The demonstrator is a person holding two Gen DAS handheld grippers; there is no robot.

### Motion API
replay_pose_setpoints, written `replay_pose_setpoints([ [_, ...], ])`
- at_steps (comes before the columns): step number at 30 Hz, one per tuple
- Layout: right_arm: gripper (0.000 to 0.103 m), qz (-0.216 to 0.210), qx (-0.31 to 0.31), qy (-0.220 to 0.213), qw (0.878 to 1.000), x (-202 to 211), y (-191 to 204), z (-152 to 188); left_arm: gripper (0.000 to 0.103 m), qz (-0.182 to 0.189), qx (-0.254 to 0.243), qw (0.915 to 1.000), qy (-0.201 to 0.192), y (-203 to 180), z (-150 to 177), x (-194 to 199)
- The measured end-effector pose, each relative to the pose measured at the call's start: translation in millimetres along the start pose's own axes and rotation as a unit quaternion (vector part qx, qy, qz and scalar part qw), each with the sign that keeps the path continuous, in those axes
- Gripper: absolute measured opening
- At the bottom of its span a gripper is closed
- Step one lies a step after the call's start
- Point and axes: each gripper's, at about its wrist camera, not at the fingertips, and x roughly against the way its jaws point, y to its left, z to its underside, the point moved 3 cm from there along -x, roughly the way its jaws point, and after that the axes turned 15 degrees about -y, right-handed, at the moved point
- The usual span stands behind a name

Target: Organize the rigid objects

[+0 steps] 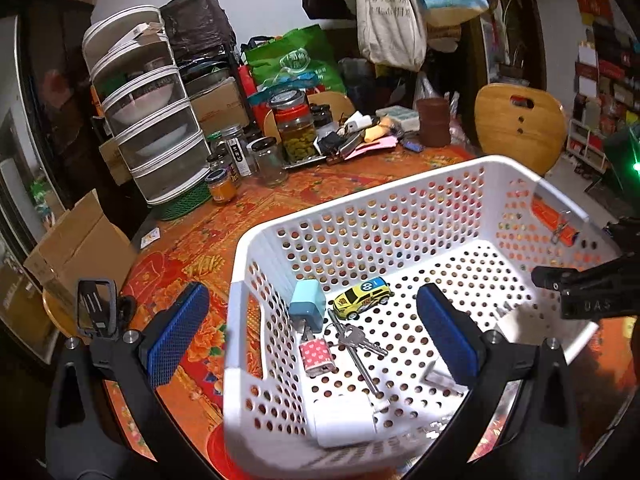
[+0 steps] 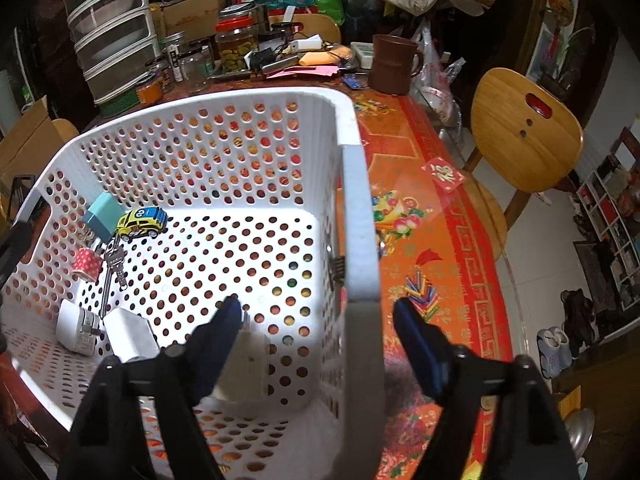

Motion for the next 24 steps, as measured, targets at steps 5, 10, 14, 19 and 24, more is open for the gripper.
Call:
replay_pose_setpoints([
  [5, 0.09, 0.004, -0.003, -0.071, 0.997, 54, 5, -6, 0.102, 0.006, 0.01, 0.9992, -0.039, 14, -4, 45],
  [10, 0.095, 0.004, 0.011, -0.159, 0.987, 130, 23, 4, 0.103, 0.009, 0.047, 0.9932, -0.106, 38, -14, 124],
  [14, 0.101, 0.011, 0.008, -0.219, 0.976, 194, 34, 28, 0.103, 0.031, 0.075, 0.9893, -0.121, 53, -14, 187],
  [19, 0.103, 0.021, -0.019, -0.259, 0.965, 247, 41, 60, 0.103, -0.016, 0.042, 0.9934, -0.106, 43, 5, 234],
  [24, 0.103, 0.024, 0.002, -0.243, 0.97, 262, 52, 76, 0.103, 0.014, 0.06, 0.995, -0.078, 26, 28, 249],
])
